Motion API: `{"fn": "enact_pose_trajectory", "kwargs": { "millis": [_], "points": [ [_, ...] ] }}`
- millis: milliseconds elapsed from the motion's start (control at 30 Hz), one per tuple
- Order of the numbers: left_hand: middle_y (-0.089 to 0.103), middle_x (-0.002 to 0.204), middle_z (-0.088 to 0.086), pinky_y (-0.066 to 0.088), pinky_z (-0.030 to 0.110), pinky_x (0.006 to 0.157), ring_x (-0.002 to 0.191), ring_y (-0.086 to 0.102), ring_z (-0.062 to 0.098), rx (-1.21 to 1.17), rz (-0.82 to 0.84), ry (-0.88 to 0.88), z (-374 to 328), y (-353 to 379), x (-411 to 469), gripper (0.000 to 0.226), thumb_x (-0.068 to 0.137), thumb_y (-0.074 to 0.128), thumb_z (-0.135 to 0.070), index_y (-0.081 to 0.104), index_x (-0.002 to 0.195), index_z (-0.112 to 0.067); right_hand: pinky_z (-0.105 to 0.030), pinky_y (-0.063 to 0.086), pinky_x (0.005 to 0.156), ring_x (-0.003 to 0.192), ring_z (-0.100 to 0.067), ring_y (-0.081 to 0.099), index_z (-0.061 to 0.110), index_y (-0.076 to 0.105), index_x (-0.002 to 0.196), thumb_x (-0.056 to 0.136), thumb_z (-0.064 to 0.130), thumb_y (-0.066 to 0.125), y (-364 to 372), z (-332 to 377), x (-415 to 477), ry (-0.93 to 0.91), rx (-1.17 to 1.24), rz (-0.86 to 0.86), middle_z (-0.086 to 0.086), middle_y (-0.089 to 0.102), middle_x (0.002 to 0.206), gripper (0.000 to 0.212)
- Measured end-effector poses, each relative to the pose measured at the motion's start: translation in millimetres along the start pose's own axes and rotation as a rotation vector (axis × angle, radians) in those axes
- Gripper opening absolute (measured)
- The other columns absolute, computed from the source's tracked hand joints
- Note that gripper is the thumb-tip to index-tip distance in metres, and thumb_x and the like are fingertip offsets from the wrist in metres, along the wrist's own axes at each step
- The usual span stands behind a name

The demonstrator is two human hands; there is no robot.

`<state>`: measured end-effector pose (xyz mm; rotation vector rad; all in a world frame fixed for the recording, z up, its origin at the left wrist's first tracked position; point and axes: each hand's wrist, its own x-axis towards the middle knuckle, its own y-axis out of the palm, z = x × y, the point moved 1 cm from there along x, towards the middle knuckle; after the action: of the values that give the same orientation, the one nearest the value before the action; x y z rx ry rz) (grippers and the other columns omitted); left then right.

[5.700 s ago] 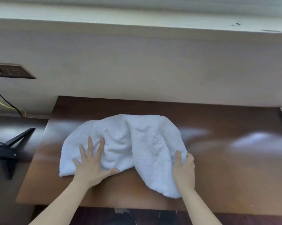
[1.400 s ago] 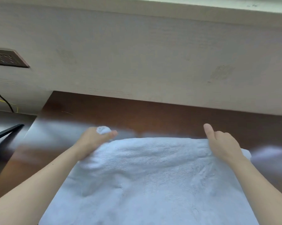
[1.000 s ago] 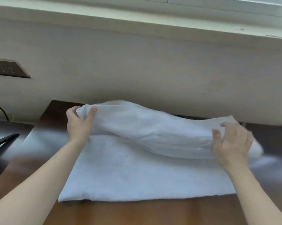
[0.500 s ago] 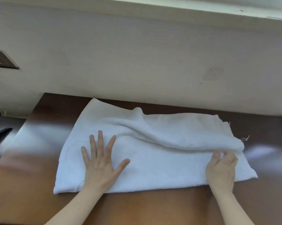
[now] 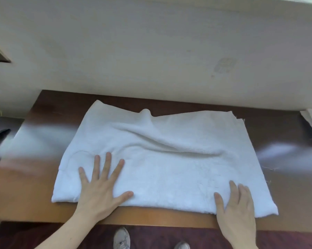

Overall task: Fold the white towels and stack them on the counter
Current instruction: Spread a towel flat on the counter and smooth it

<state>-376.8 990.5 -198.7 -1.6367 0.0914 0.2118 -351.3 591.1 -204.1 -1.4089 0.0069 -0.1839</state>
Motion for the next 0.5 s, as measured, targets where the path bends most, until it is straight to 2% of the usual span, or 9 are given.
{"fn": "enact_pose_trajectory", "kwargs": {
  "millis": [67, 167, 300, 367, 433, 500],
  "points": [
    [0.002, 0.168, 0.005, 0.016, 0.078, 0.104, 0.152, 0.005, 0.038, 0.013, 0.030, 0.025, 1.7, -1.7, -15.5, 0.097, 0.080, 0.024, -0.090, 0.017, 0.158, -0.034, -0.053, 0.035, 0.110, 0.135, -0.045, 0.040, -0.003, 0.051, 0.138, 0.098, 0.063, 0.025, -4.4, -6.5, -14.3, -0.026, -0.026, -0.068, -0.029, 0.044, 0.139, 0.082],
    [0.004, 0.168, 0.007, 0.016, 0.078, 0.104, 0.152, 0.006, 0.039, 0.026, 0.053, 0.056, 3.6, -2.6, -38.3, 0.098, 0.079, 0.025, -0.090, 0.020, 0.158, -0.032, -0.052, 0.037, 0.108, 0.133, -0.044, 0.043, -0.002, 0.053, 0.137, 0.098, 0.063, 0.026, -11.9, -14.7, -34.7, -0.058, -0.048, -0.075, -0.028, 0.046, 0.139, 0.080],
    [0.014, 0.166, 0.010, 0.017, 0.080, 0.104, 0.151, 0.012, 0.040, 0.047, 0.063, 0.151, 9.1, -3.2, -66.9, 0.111, 0.067, 0.037, -0.097, 0.030, 0.156, -0.030, -0.052, 0.033, 0.110, 0.132, -0.048, 0.043, -0.001, 0.052, 0.138, 0.093, 0.070, 0.028, -15.9, -33.7, -62.2, -0.179, -0.067, -0.034, -0.029, 0.046, 0.140, 0.087],
    [0.016, 0.166, 0.009, 0.016, 0.079, 0.105, 0.151, 0.013, 0.040, 0.039, 0.078, 0.176, 11.6, -3.3, -78.6, 0.117, 0.061, 0.043, -0.100, 0.031, 0.155, -0.031, -0.047, 0.027, 0.115, 0.130, -0.048, 0.044, 0.001, 0.053, 0.138, 0.089, 0.075, 0.033, -18.3, -45.0, -71.5, -0.244, -0.074, -0.015, -0.029, 0.048, 0.138, 0.091],
    [0.019, 0.165, 0.007, 0.017, 0.078, 0.106, 0.151, 0.016, 0.040, 0.037, 0.092, 0.177, 13.5, -1.7, -86.1, 0.111, 0.064, 0.045, -0.096, 0.033, 0.154, -0.033, -0.038, 0.020, 0.119, 0.127, -0.045, 0.047, 0.004, 0.056, 0.136, 0.089, 0.075, 0.036, -23.3, -52.6, -75.0, -0.258, -0.047, -0.024, -0.027, 0.051, 0.134, 0.087],
    [0.025, 0.163, 0.008, 0.021, 0.077, 0.104, 0.148, 0.023, 0.041, 0.034, 0.103, 0.174, 14.4, -1.3, -88.8, 0.097, 0.072, 0.042, -0.089, 0.037, 0.152, -0.034, -0.034, 0.023, 0.118, 0.118, -0.041, 0.052, 0.007, 0.063, 0.129, 0.096, 0.064, 0.038, -26.3, -57.7, -72.1, -0.292, -0.060, -0.085, -0.025, 0.057, 0.126, 0.071]
  ]
}}
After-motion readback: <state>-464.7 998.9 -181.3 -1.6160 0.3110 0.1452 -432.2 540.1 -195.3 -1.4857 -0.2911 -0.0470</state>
